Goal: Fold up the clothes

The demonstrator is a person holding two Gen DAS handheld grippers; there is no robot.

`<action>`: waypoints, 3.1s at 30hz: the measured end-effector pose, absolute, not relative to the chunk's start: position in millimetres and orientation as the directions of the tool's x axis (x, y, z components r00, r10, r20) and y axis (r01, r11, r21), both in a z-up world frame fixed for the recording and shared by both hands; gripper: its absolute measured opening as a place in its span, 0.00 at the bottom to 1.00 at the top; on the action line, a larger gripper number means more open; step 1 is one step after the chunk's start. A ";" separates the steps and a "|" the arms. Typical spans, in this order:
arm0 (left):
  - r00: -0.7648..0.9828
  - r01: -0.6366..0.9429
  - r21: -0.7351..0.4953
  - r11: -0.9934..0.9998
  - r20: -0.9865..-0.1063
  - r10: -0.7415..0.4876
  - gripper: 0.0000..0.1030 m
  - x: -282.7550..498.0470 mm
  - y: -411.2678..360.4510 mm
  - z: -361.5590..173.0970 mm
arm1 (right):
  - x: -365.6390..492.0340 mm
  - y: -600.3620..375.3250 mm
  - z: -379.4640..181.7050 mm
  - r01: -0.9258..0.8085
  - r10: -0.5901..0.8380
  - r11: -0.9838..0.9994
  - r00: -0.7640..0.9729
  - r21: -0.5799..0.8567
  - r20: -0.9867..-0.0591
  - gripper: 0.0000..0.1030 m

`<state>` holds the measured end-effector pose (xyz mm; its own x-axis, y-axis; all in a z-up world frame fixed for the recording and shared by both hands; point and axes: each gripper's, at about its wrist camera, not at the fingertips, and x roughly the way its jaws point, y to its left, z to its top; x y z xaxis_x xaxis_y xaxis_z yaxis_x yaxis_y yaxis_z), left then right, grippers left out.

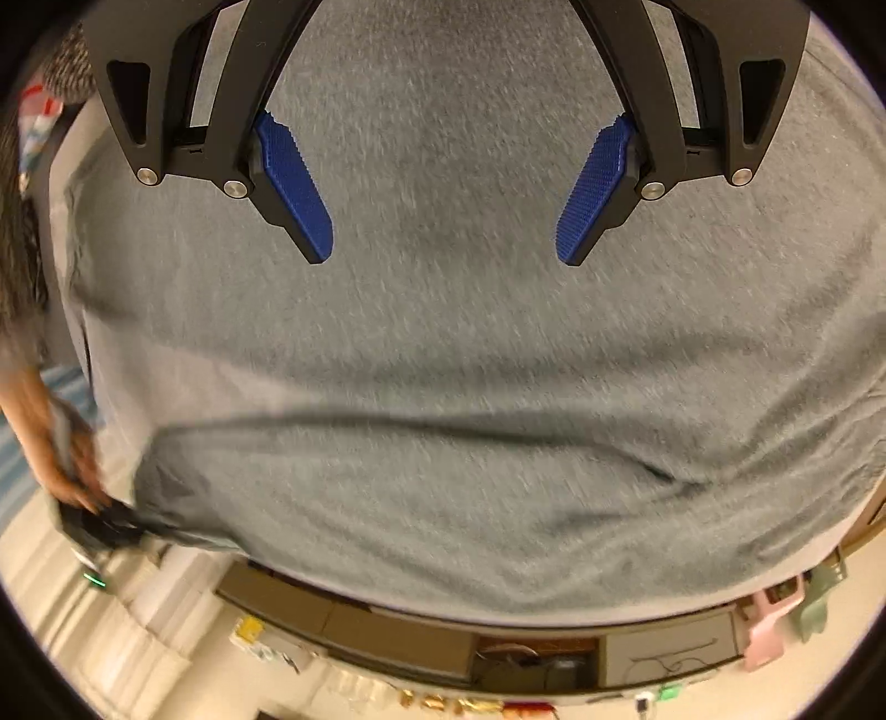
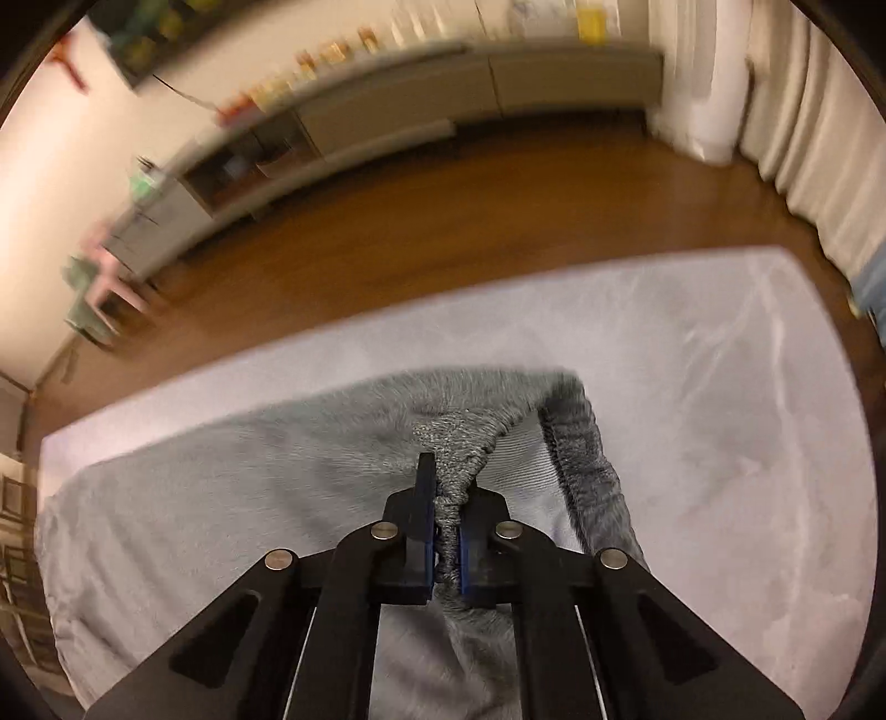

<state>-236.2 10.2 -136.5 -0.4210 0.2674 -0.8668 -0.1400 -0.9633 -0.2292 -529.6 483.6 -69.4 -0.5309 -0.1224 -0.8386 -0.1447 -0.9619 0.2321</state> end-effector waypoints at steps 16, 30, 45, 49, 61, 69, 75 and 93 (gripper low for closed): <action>-0.373 0.117 -0.493 -0.862 -0.826 0.422 0.82 -362.6 18.3 -148.5 | -219.0 456.0 -89.4 0.125 -0.211 -0.977 -0.541 0.170 -0.814 0.08; -0.386 0.187 -0.441 -0.878 -0.855 0.347 0.05 -423.2 2.7 -157.7 | -263.6 480.0 -82.4 0.040 -0.348 -0.919 -0.547 0.392 -0.761 0.13; -0.324 -0.083 -0.503 -0.860 -0.803 0.501 0.03 -123.6 -47.1 -188.5 | -149.1 538.2 -85.1 0.172 -0.296 -0.955 -0.456 0.243 -0.839 0.09; -0.368 -0.109 -0.473 -0.874 -0.798 0.477 0.03 -136.7 -41.3 -172.8 | -140.1 534.9 -99.9 0.129 -0.281 -0.960 -0.442 0.249 -0.852 0.09; -0.420 -0.176 -0.478 -0.861 -0.754 0.505 0.03 -128.0 -52.9 -130.1 | -113.4 537.7 -13.0 0.126 -0.226 -0.974 -0.627 0.189 -0.746 0.09; -0.374 -0.110 -0.454 -0.884 -0.806 0.460 0.04 -110.8 -64.2 -192.5 | -108.4 535.2 -96.1 0.108 -0.334 -0.942 -0.398 0.318 -0.854 0.48; -0.371 -0.107 -0.466 -0.878 -0.801 0.470 0.05 -104.0 -73.7 -199.2 | -145.5 542.3 -69.3 0.091 -0.383 -0.918 -0.465 0.387 -0.798 0.71; -0.385 -0.199 -0.494 -0.847 -0.755 0.531 0.07 -92.9 -79.3 -175.4 | -137.1 572.6 -69.7 -0.204 -0.191 -0.919 -0.517 0.336 -0.834 0.51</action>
<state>-92.9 -79.3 -175.4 -0.3850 0.5308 -0.7550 -0.1987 -0.8465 -0.4938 -137.1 572.6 -69.7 -0.5174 -0.1906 -0.8343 -0.2037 -0.9195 0.3363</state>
